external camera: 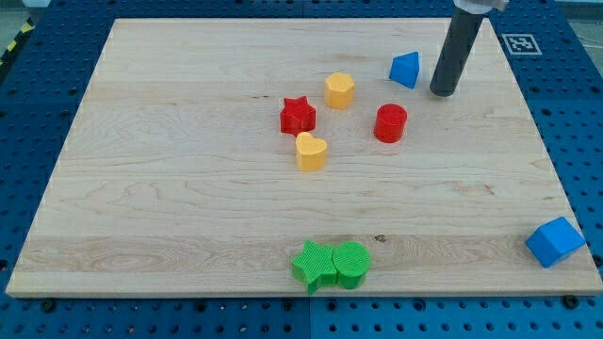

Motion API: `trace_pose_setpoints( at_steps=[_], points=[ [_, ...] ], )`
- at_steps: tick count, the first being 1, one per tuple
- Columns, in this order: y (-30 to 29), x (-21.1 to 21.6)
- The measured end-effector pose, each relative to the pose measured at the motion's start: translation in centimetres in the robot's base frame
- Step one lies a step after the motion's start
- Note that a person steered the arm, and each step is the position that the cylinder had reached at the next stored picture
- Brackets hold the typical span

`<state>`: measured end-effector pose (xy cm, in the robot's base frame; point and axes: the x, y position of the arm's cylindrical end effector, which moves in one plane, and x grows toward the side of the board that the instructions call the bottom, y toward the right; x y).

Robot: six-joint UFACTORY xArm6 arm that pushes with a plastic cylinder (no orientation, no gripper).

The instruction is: Push the red circle to the right of the red star

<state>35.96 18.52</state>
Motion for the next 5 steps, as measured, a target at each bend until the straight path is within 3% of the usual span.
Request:
trace_pose_setpoints(
  at_steps=[5],
  points=[
    [-1.8,6.1]
  ],
)
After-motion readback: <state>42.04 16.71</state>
